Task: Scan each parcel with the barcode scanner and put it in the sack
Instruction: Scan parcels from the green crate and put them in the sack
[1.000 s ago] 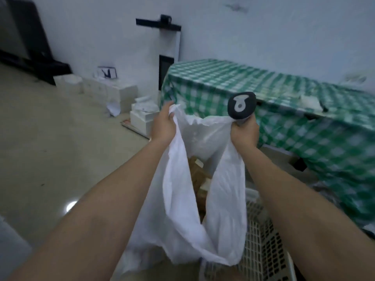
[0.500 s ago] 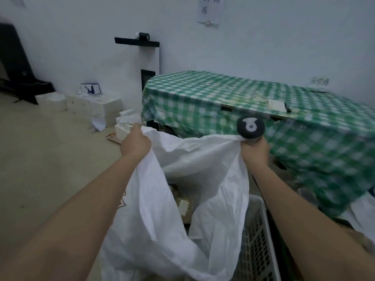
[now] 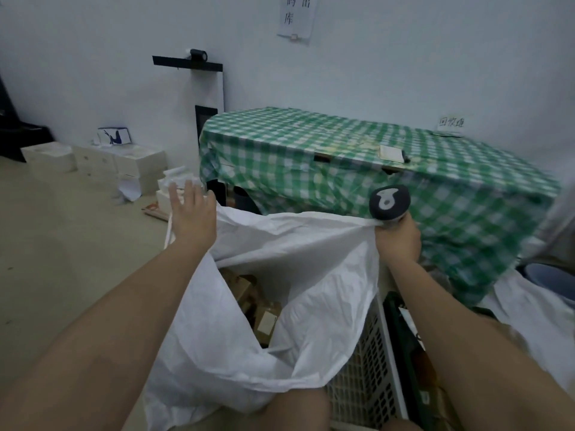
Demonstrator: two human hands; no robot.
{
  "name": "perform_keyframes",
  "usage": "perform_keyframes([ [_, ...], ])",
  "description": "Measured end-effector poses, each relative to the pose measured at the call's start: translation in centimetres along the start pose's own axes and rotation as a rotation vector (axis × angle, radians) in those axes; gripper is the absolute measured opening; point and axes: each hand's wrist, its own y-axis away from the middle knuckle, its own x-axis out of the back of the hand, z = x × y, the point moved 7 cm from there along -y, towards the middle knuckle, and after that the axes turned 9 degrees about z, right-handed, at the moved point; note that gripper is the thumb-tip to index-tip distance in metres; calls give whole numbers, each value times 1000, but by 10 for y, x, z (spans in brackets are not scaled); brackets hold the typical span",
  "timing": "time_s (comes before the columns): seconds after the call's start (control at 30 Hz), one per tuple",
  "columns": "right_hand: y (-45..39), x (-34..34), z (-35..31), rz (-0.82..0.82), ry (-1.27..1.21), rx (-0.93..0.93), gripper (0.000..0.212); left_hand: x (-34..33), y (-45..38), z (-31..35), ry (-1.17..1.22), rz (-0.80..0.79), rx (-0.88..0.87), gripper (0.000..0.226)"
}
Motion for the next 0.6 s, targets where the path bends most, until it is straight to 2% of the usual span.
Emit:
perform_keyframes([
  [0.27, -7, -7, 17, -3, -76, -50, 30, -19, -19, 44, -141, -44, -187, 60],
  [0.33, -15, -10, 24, 23, -121, -84, 35, -28, -34, 47, -170, -40, -189, 54],
  [0.43, -27, -19, 36, 53, -181, -133, 41, -49, -54, 44, -194, -165, -211, 29],
  [0.53, -36, -31, 42, 61, -168, -161, 40, -69, -61, 43, -26, -252, -195, 21],
  [0.6, -41, -38, 38, 63, -123, -165, 37, -72, -70, 33, 214, -218, -6, 26],
])
